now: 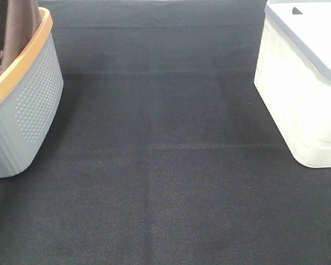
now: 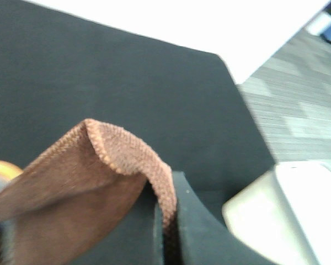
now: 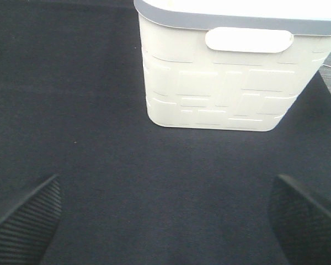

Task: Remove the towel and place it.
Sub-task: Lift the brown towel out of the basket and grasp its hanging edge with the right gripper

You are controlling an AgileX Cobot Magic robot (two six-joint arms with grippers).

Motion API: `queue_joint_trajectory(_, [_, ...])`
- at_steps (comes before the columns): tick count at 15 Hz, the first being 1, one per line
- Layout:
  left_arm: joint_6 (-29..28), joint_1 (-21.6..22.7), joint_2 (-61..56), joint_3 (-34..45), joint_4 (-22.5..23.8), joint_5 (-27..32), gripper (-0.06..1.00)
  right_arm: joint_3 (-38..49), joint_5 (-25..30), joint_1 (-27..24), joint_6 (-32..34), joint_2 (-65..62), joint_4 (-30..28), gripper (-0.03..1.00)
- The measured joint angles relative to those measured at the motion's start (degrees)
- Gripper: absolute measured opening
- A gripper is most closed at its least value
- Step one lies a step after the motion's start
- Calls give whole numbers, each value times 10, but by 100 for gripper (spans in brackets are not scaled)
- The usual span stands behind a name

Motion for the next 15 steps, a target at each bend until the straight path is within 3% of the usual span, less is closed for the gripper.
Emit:
queue_joint_trajectory(1, [0,0,0,0,0,0,0,0,0,0,0,0,0,96])
queue_joint_trajectory(5, [19,-92,-1,-1,0,-45,0,0,-1,0,0,0,62,96])
queue_joint_trajectory(7, [21,-143,-1,-1,2,-84,0,0,-2,0,0,0,74,96])
queue_joint_trajectory(12, [21,-221,10,-1,14,-121,0,0,-12,0,19,7,80,96])
queue_joint_trajectory(15, [21,-255,31,-1,32,-131,0,-3,-30,0,-8,116,120,96])
